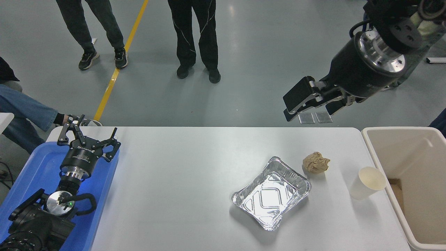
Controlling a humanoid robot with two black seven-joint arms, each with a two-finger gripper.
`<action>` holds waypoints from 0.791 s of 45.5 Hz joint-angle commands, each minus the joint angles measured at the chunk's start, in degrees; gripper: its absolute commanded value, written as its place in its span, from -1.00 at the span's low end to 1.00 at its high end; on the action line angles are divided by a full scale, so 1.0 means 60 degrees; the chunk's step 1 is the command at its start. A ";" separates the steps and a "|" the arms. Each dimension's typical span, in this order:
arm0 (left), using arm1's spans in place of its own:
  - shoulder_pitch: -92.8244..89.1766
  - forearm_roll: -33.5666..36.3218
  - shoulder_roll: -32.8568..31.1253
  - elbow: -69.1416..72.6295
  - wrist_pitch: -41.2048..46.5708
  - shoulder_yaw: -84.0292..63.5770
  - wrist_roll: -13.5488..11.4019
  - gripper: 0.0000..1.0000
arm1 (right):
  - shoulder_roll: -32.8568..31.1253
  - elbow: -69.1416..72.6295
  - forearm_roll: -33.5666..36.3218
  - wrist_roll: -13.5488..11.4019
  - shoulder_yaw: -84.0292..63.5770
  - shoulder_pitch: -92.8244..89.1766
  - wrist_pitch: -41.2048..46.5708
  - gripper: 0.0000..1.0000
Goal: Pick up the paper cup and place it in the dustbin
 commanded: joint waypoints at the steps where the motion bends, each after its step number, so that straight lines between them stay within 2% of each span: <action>1: -0.0002 0.0000 0.0006 0.0001 0.0000 0.0000 0.0000 0.99 | -0.0137 -0.0659 0.0077 -0.0087 -0.1085 -0.2076 -0.0622 1.00; 8: -0.0002 0.0000 -0.0009 0.0001 0.0000 0.0000 0.0000 0.99 | -0.0343 -0.1332 0.0092 -0.0087 -0.1012 -0.3820 -0.1604 1.00; 15: -0.0002 0.0000 0.0006 0.0001 0.0000 0.0000 0.0000 0.99 | -0.0343 -0.3104 0.0121 -0.0058 -0.0880 -0.5753 -0.2424 1.00; 23: -0.0002 0.0000 -0.0009 0.0001 0.0000 0.0000 0.0014 0.99 | -0.0518 -0.4863 0.0136 0.0015 -0.0178 -0.7643 -0.2586 1.00; 36: -0.0002 0.0000 -0.0009 0.0001 0.0000 0.0000 0.0014 0.99 | -0.0987 -0.6197 0.0107 0.0118 0.0277 -0.9153 -0.2543 1.00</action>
